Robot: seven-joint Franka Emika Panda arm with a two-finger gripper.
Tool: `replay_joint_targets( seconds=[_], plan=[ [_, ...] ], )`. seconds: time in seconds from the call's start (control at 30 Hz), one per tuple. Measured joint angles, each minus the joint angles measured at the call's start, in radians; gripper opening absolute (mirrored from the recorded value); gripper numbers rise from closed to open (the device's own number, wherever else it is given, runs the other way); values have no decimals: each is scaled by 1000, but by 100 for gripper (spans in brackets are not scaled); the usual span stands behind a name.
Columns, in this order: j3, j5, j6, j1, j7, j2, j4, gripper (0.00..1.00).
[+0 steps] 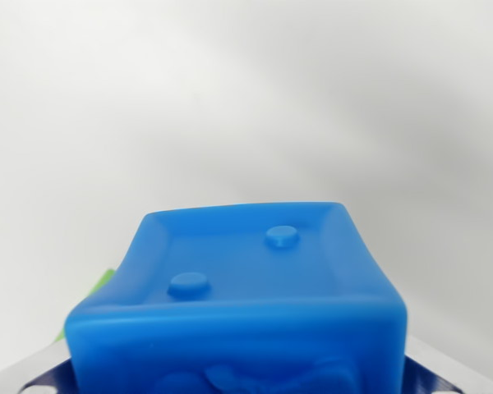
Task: Stack cube
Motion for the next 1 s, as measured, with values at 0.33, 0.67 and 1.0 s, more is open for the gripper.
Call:
replay_joint_targets(
  seconds=[0.33, 0.67, 1.0],
  plan=[
    [0, 8, 10, 14, 93, -52, -62, 0],
    [0, 15, 18, 30, 185, -102, -121, 0],
    [3, 22, 24, 46, 284, -156, -180, 0]
  ],
)
